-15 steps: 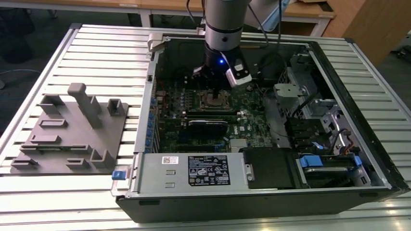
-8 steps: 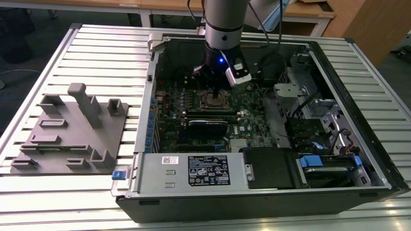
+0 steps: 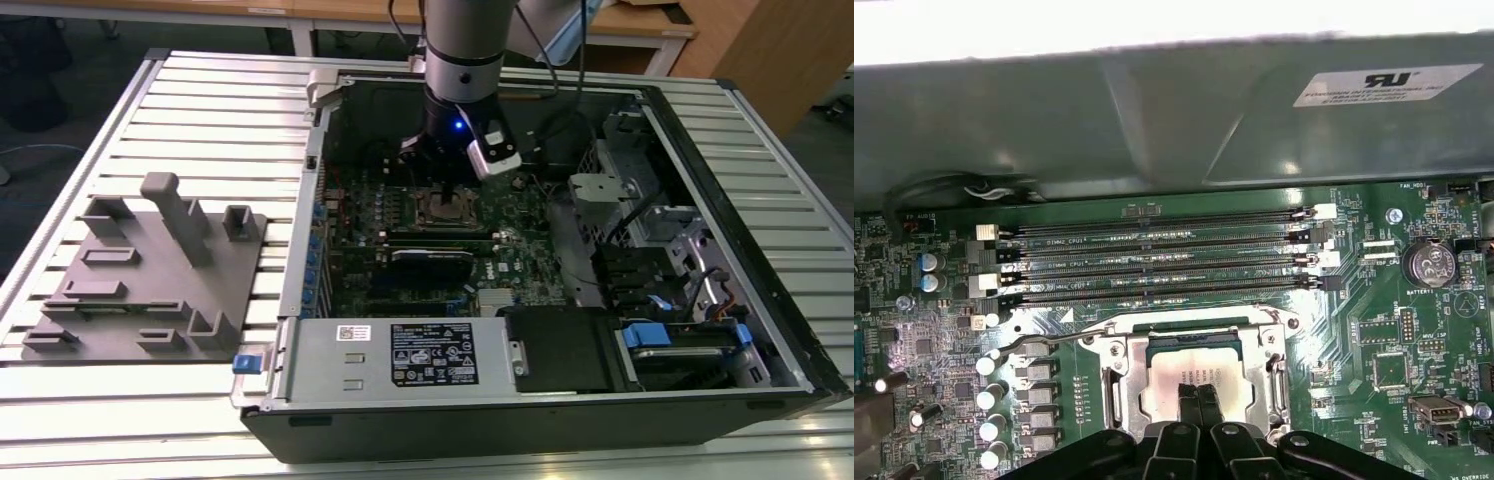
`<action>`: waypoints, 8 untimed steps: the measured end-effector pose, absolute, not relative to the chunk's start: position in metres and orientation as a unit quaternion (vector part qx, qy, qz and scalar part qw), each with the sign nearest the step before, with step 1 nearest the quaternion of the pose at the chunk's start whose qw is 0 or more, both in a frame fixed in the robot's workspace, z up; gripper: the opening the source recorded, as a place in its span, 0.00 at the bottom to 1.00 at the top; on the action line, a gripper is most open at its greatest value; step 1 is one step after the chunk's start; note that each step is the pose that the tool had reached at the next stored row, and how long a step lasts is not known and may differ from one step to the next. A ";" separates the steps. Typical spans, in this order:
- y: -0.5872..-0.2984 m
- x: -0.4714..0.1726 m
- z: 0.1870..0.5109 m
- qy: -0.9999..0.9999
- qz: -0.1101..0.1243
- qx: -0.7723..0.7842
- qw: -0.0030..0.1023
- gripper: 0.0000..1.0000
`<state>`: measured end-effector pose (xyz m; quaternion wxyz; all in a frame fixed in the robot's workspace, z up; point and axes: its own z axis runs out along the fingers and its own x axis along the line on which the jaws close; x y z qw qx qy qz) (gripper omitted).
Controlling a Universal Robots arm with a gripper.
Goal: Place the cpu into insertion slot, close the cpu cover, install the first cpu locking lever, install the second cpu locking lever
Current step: 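Install the first cpu locking lever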
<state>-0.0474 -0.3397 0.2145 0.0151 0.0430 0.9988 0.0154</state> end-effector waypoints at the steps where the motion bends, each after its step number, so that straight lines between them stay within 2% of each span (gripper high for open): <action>1: -0.340 -0.047 0.215 0.999 0.015 0.043 0.015 0.11; 8: -0.340 -0.047 0.217 0.999 0.015 0.043 0.015 0.11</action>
